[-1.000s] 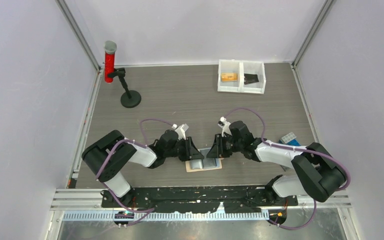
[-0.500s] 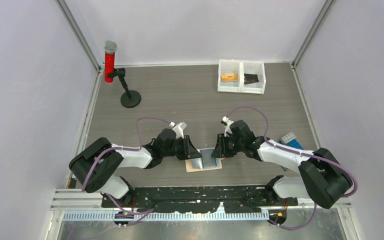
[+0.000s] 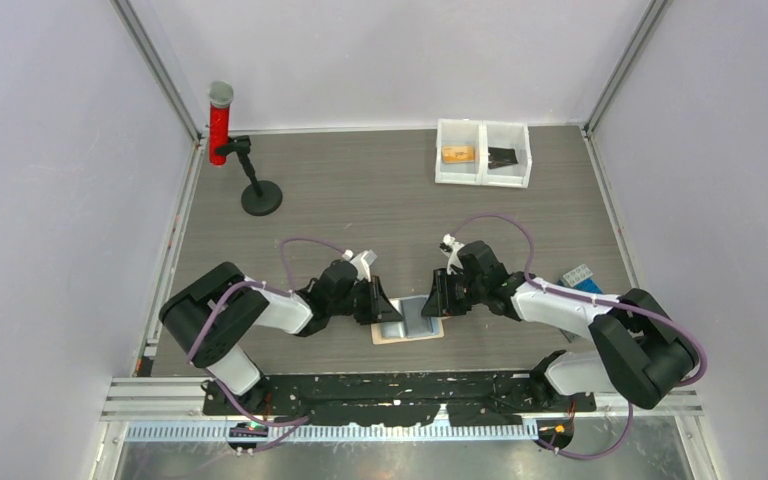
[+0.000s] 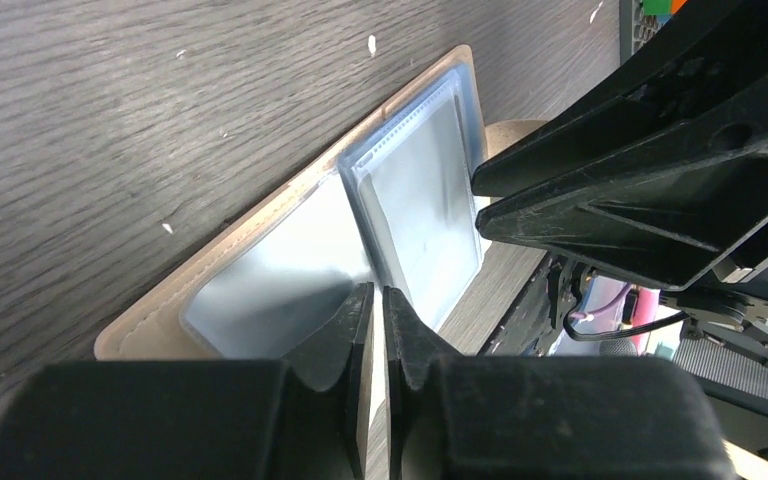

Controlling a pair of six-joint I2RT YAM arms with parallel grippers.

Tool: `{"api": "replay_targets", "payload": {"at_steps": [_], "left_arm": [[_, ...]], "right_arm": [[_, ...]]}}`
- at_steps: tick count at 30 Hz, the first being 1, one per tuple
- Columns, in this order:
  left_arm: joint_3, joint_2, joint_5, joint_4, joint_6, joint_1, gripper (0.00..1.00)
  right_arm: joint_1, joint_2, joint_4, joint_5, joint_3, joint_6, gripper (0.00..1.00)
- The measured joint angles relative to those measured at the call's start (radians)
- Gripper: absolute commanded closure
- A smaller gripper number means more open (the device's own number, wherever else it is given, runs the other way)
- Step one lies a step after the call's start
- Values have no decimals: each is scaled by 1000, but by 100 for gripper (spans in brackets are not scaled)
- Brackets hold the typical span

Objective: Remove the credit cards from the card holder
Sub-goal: Remove the credit card from the card holder.

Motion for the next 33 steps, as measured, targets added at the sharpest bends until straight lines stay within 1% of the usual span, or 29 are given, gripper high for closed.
{"api": "replay_targets", "payload": {"at_steps": [9, 20, 25, 28, 33], "left_arm": [[3, 39, 16, 60, -5, 0, 93], [3, 45, 21, 66, -8, 0, 94], [3, 45, 23, 71, -11, -3, 93], [3, 45, 23, 74, -22, -5, 92], [3, 40, 23, 72, -29, -6, 86]], "right_arm": [[0, 8, 16, -5, 0, 6, 66], [-2, 23, 69, -35, 0, 46, 65], [3, 22, 98, -77, -1, 69, 66], [4, 21, 104, -96, -1, 78, 66], [4, 13, 110, -114, -1, 87, 66]]}}
